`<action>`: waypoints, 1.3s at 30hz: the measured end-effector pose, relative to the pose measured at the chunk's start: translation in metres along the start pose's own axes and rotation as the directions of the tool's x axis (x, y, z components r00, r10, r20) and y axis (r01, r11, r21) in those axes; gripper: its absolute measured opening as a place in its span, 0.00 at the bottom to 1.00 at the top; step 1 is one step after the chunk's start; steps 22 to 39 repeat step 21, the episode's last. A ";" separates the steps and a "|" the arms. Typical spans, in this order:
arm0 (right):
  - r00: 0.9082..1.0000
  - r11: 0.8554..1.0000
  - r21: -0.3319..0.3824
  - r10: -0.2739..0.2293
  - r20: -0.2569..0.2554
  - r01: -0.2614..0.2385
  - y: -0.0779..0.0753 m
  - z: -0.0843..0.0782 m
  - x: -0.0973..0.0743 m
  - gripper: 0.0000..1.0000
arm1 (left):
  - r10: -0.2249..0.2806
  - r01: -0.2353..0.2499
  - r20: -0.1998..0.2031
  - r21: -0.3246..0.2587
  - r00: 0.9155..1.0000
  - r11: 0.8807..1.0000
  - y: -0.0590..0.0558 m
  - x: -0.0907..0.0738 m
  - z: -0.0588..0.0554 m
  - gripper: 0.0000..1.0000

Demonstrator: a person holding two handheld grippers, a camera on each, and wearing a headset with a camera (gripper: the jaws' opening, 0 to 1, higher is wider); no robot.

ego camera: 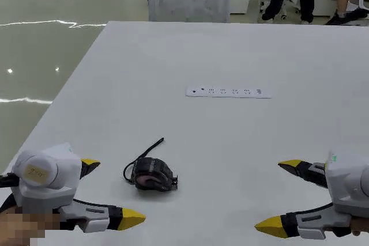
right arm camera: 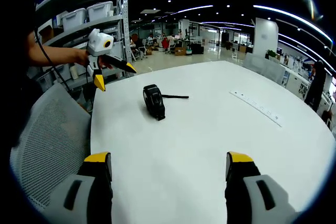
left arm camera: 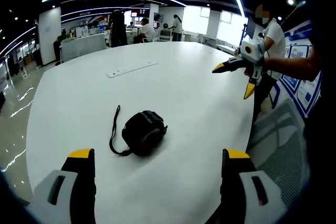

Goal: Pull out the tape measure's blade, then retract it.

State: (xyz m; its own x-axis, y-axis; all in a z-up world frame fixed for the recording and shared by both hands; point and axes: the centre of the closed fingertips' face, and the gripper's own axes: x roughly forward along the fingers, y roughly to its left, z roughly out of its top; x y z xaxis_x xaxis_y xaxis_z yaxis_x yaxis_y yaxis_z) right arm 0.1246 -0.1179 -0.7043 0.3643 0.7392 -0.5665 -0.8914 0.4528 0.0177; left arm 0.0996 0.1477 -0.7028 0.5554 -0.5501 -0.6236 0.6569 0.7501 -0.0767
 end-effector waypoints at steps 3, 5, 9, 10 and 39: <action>1.000 1.000 0.001 -0.007 0.003 0.007 -0.002 0.000 0.000 0.93 | -0.001 0.001 0.001 0.002 1.000 1.000 0.000 0.000 0.000 0.99; 1.000 1.000 0.000 -0.010 0.005 0.010 -0.004 0.000 0.000 0.93 | -0.005 0.005 0.006 0.002 1.000 1.000 0.000 0.000 0.001 0.99; 1.000 1.000 0.004 -0.009 0.008 0.009 -0.003 0.000 -0.001 0.93 | -0.003 0.003 0.003 0.011 1.000 1.000 0.000 0.000 0.001 0.99; 1.000 1.000 0.005 -0.011 0.008 0.011 -0.003 0.000 -0.002 0.93 | -0.004 0.004 0.000 0.014 1.000 1.000 0.000 0.000 0.001 0.99; 1.000 1.000 0.007 -0.018 0.009 0.018 -0.003 -0.001 -0.007 0.94 | -0.011 0.011 -0.003 0.028 1.000 1.000 -0.002 0.000 0.002 0.99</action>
